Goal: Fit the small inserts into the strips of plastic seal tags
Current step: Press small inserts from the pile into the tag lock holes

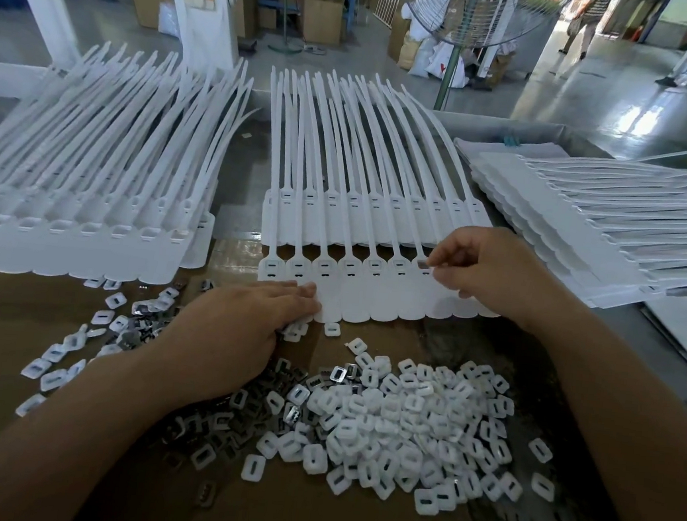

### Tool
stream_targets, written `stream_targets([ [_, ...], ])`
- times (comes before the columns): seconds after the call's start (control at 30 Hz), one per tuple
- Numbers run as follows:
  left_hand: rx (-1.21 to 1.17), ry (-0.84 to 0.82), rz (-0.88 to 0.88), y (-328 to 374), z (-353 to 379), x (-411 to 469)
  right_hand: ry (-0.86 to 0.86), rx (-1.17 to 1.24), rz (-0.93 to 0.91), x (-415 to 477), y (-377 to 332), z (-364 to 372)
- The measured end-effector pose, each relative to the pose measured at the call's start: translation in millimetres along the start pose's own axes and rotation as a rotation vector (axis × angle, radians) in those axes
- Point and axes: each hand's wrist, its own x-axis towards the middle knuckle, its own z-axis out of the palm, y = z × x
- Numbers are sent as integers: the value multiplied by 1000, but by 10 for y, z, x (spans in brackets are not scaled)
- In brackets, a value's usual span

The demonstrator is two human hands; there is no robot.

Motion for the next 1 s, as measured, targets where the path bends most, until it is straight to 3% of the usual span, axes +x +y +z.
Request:
stream_targets([
  [0.17, -2, -7, 4, 4, 2, 0, 83, 36, 47, 125, 89, 40],
  [0.7, -2, -9, -17, 25, 5, -20, -14, -90, 43, 267, 146, 198],
  [1.0, -6, -22, -34, 28, -13, -22, 44, 6, 26, 250, 162, 200],
])
